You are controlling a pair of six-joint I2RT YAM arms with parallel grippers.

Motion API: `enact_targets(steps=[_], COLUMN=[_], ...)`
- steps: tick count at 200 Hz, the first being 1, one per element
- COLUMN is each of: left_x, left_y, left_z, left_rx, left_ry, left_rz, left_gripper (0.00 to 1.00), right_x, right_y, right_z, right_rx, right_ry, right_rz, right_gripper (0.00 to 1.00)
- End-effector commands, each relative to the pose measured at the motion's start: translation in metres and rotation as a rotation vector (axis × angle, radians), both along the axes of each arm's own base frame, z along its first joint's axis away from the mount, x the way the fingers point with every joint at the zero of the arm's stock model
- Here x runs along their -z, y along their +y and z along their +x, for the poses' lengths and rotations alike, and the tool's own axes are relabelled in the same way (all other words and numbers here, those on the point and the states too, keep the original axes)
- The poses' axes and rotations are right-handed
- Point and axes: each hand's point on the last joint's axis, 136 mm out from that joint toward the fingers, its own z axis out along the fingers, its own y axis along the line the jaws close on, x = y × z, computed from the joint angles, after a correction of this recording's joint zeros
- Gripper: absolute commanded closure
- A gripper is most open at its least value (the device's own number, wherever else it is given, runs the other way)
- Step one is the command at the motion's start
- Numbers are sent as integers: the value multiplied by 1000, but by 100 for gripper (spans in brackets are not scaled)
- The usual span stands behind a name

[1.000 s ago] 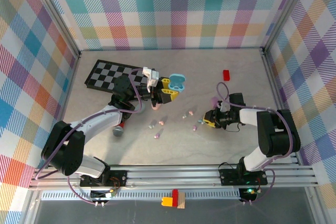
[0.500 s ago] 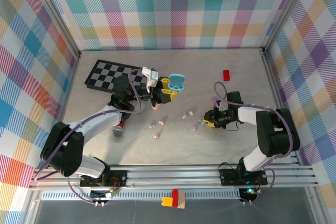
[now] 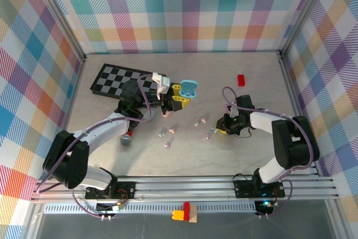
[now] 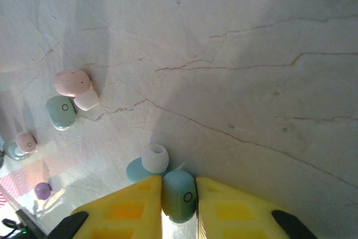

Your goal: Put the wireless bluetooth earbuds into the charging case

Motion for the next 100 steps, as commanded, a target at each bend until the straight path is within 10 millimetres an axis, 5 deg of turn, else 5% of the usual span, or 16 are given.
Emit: enact_targets(steps=[1, 55, 100], left_x=[-8, 8, 20], left_y=[4, 3, 0], left_z=[-3, 8, 19], left_rx=[-6, -48, -77], left_ry=[-57, -41, -36], left_rz=[-8, 13, 47], left_gripper=[64, 64, 64], right_x=[4, -37, -108], right_y=[-14, -17, -12], right_z=[-2, 4, 3], right_rx=[-12, -38, -116], right_ry=[-34, -251, -538], right_rz=[-106, -124, -154], right_gripper=[82, 82, 83])
